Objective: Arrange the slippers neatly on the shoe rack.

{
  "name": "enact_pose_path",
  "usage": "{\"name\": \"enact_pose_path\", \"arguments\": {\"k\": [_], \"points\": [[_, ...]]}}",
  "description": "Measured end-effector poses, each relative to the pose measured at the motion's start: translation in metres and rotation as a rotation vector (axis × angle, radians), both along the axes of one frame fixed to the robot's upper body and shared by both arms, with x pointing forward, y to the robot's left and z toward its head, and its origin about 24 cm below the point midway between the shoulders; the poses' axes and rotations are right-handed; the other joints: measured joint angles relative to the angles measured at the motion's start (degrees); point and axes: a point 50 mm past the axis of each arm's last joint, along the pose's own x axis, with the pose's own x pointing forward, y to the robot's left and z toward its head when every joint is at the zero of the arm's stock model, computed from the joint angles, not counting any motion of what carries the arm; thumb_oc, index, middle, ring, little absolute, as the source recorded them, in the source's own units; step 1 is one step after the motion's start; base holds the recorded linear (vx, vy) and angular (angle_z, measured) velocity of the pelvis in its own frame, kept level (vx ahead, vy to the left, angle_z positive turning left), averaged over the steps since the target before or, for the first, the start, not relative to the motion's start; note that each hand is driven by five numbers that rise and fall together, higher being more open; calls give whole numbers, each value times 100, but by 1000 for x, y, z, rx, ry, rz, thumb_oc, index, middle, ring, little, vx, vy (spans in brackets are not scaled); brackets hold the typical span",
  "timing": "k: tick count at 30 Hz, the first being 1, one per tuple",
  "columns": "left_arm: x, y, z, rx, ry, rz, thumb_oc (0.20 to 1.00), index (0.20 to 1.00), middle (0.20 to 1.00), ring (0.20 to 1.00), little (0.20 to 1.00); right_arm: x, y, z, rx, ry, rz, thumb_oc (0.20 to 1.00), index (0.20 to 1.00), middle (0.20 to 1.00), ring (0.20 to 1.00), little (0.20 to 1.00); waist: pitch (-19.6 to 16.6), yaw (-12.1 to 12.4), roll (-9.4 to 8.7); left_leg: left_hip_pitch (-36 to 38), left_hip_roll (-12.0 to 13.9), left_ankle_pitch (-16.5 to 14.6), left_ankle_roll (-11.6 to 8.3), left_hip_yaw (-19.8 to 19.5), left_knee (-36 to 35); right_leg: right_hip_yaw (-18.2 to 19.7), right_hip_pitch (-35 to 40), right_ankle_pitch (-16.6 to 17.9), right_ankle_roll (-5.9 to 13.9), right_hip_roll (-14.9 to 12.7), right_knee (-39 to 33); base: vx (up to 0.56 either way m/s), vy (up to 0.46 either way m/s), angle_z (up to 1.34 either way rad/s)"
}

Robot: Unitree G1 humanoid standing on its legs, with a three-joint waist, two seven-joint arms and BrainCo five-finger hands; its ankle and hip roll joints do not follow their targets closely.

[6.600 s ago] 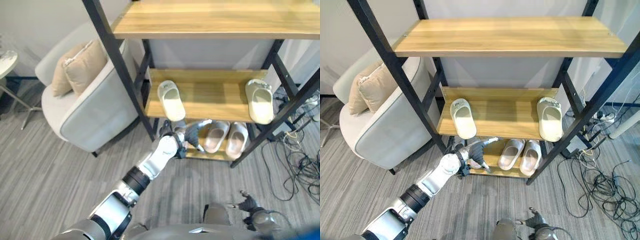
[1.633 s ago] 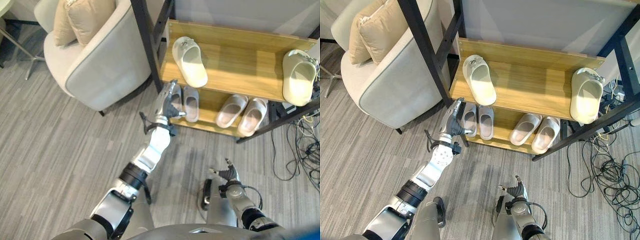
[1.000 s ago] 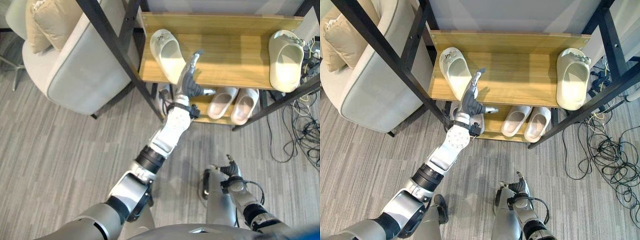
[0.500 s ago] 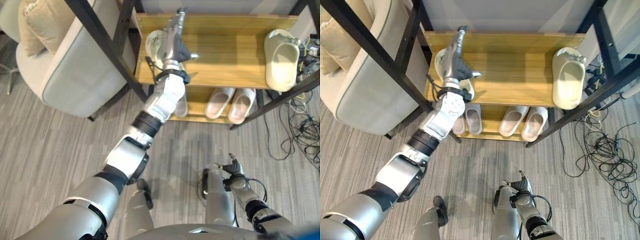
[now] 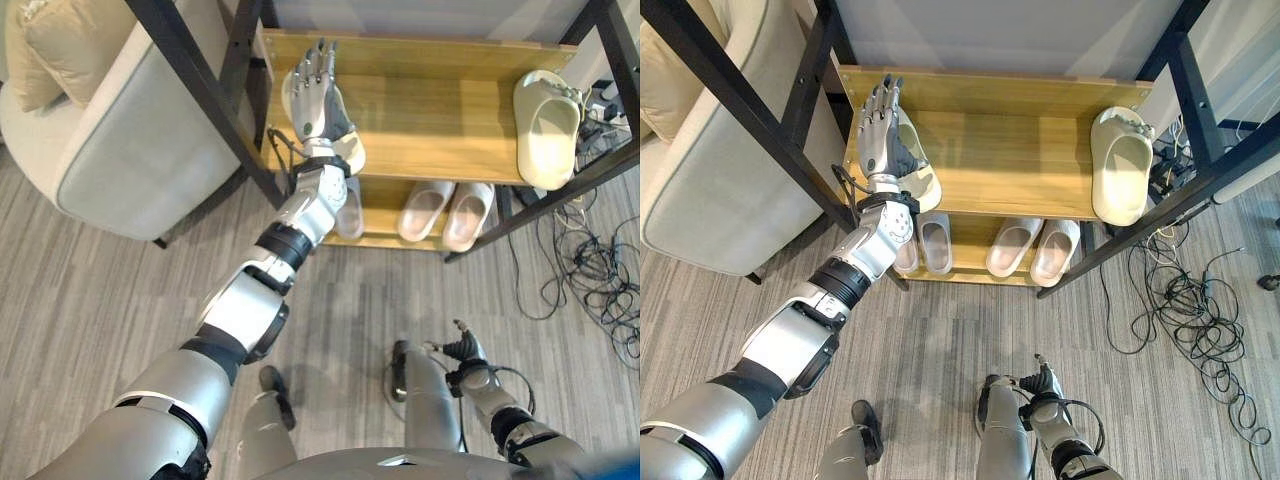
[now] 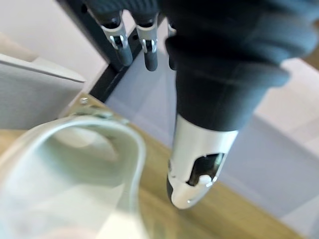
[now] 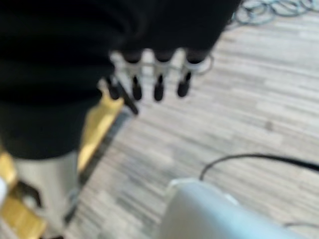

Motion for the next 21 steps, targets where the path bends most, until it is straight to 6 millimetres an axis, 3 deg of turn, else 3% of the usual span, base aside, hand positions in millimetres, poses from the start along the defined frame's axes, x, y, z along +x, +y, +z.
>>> {"name": "enact_pose_path", "arguments": {"k": [7,17,19,20,21], "points": [[9,12,14,92,-19,120,1000,1000,1000,1000,1000,4,2,3,2,-20,8,1000,1000,1000,1000,1000,-9,-22,-7,-168,-5,63,-6,2,-55,14,-153,87,8,27,-87,-4,12,-1],[12,32,8,36,-3,252,1000,1000,1000,1000,1000,5,4,3,3,-27,5,1000,1000,1000,1000,1000,-8,-57,-10,-180,-31,162,6,8,-261,3,-178,162,22,56,-262,1,0,0],[12,35,8,1,-11,274,871,871,871,871,871,5,4,3,2,-27,4,1000,1000,1000,1000,1000,-8,-82,-11,-185,-31,163,6,11,-265,3,-182,163,23,57,-273,0,0,0],[13,39,7,-12,1,296,388,388,388,388,388,5,5,3,3,-31,4,1000,1000,1000,1000,1000,-8,-98,-11,-191,-31,163,7,15,-269,5,-189,164,26,57,-275,0,0,0],[13,40,8,-31,3,306,200,200,200,200,200,6,5,4,4,-35,5,1000,1000,1000,1000,1000,-8,-112,-11,-197,-33,163,6,19,-279,8,-204,165,27,57,-276,0,0,0]]}}
